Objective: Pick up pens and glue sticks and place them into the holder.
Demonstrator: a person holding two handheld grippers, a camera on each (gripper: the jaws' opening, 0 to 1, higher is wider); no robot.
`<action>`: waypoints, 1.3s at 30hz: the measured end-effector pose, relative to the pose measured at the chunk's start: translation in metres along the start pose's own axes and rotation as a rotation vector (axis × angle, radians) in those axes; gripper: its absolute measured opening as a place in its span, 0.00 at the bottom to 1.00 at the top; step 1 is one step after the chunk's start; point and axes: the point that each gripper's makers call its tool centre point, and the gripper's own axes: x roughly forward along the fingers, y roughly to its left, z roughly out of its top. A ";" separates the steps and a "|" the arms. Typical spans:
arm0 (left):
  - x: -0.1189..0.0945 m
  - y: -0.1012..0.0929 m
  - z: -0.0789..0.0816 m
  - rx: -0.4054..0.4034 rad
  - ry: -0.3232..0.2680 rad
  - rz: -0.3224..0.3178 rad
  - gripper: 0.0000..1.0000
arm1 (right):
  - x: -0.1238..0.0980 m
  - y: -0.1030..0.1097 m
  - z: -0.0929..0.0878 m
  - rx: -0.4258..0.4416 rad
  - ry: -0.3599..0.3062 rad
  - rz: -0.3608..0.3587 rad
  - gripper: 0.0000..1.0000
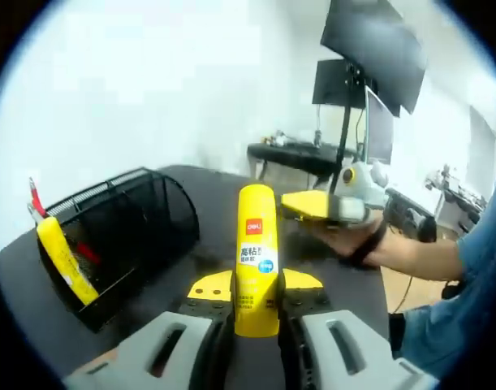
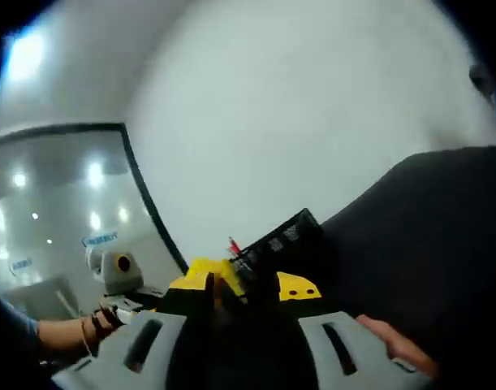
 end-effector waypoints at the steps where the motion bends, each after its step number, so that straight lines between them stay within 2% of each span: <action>1: -0.001 0.001 0.002 0.010 -0.023 0.021 0.15 | 0.002 0.010 -0.002 0.020 0.007 0.037 0.28; 4: -0.005 -0.004 0.001 0.020 -0.064 0.046 0.15 | 0.011 0.028 -0.004 0.078 0.006 0.085 0.31; 6: -0.007 -0.008 -0.001 0.032 -0.080 0.056 0.15 | 0.015 0.035 -0.007 0.126 0.019 0.087 0.34; 8: -0.010 -0.007 0.000 0.059 -0.109 0.102 0.15 | 0.022 0.036 -0.010 0.148 0.040 0.076 0.35; 9: -0.012 -0.011 -0.001 0.052 -0.113 0.091 0.15 | 0.025 0.036 -0.012 0.146 0.045 0.069 0.35; 10: -0.014 -0.010 0.001 0.040 -0.137 0.101 0.15 | 0.027 0.036 -0.015 0.150 0.053 0.061 0.34; 13: -0.013 -0.007 0.004 0.039 -0.152 0.112 0.15 | 0.030 0.044 -0.021 0.153 0.068 0.069 0.33; 14: -0.014 -0.006 0.003 0.044 -0.161 0.129 0.15 | 0.032 0.046 -0.024 0.155 0.078 0.071 0.33; 19: -0.016 -0.011 0.001 0.021 -0.195 0.127 0.15 | 0.038 0.051 -0.032 0.171 0.103 0.055 0.29; 22: -0.017 -0.010 0.000 0.011 -0.210 0.138 0.15 | 0.039 0.052 -0.035 0.157 0.107 0.038 0.27; 25: -0.017 -0.004 0.000 0.007 -0.218 0.143 0.15 | 0.039 0.053 -0.035 0.161 0.104 0.020 0.20; 29: -0.019 -0.005 -0.001 0.000 -0.228 0.145 0.15 | 0.039 0.059 -0.039 0.149 0.129 0.017 0.19; 32: -0.020 -0.004 -0.002 0.010 -0.243 0.153 0.15 | 0.042 0.061 -0.039 0.109 0.156 0.013 0.19; 36: -0.023 0.001 -0.002 0.020 -0.275 0.158 0.16 | 0.045 0.070 -0.042 0.006 0.196 0.010 0.19; 39: -0.027 0.010 -0.005 0.040 -0.268 0.179 0.32 | 0.049 0.078 -0.038 -0.021 0.190 0.019 0.19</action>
